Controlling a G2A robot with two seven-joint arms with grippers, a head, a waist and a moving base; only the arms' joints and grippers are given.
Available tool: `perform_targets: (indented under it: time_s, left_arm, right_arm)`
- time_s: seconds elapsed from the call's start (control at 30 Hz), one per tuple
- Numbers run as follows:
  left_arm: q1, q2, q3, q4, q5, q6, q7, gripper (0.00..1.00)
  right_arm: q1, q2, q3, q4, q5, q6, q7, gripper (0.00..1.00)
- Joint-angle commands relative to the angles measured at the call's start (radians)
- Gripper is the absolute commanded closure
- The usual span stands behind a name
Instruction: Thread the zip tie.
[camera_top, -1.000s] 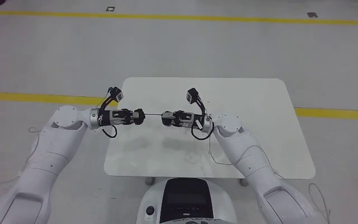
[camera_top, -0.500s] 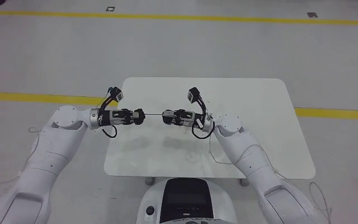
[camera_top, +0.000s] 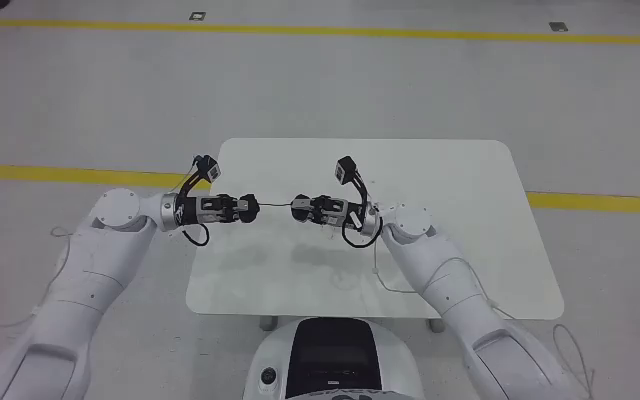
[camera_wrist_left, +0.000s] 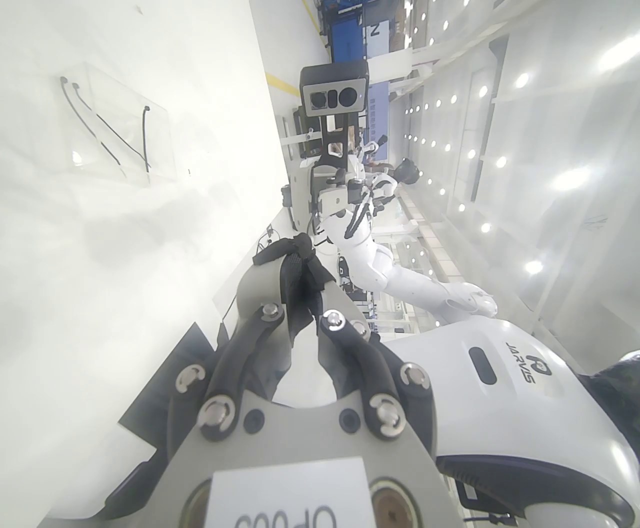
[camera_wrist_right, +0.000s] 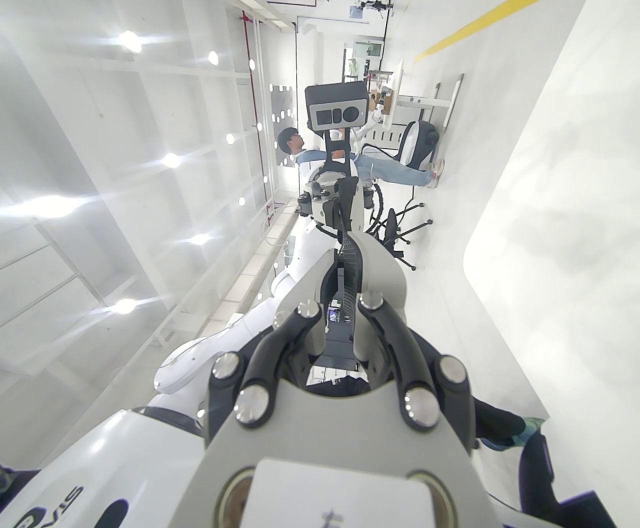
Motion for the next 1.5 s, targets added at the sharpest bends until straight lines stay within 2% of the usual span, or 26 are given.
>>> perform_targets:
  time_s: [0.0,0.03,0.6,0.67,0.8,0.93,1.07,1.33,1.4,1.47]
  left_arm:
    - [0.0,0.0,0.0,0.0,0.0,0.0,0.0,0.51]
    - [0.0,0.0,0.0,0.0,0.0,0.0,0.0,0.0]
    - [0.0,0.0,0.0,0.0,0.0,0.0,0.0,0.0]
    - [0.011,-0.002,0.007,-0.016,-0.009,0.003,0.007,0.0]
    - [0.011,-0.007,0.019,-0.014,-0.045,0.0,-0.028,0.0]
    - [0.004,-0.016,0.031,-0.019,-0.058,0.0,-0.056,0.0]
    - [0.004,-0.025,0.049,-0.036,-0.094,0.0,-0.057,0.0]
    - [-0.001,-0.024,0.052,-0.032,-0.075,0.0,-0.057,0.0]
    - [0.007,-0.024,0.054,-0.056,-0.062,0.006,-0.03,0.0]
    - [0.01,-0.022,0.051,-0.069,-0.059,0.009,-0.029,0.0]
  right_arm:
    - [0.0,0.001,-0.002,-0.001,0.002,0.0,-0.001,1.0]
    - [0.0,0.001,-0.003,-0.001,0.003,-0.001,-0.002,1.0]
    - [-0.006,0.006,-0.006,-0.009,0.029,-0.009,-0.012,1.0]
    - [-0.019,0.008,-0.007,-0.031,0.026,-0.003,-0.031,1.0]
    - [-0.037,0.011,-0.006,-0.067,0.059,-0.001,-0.012,1.0]
    - [-0.039,0.011,-0.012,-0.068,0.088,-0.003,0.004,1.0]
    - [-0.035,0.008,-0.021,-0.057,0.123,-0.006,0.021,1.0]
    - [-0.04,0.009,-0.022,-0.065,0.118,-0.003,0.003,1.0]
    - [-0.053,0.011,-0.023,-0.095,0.127,0.006,0.001,1.0]
    - [-0.059,0.012,-0.024,-0.107,0.138,0.011,0.009,1.0]
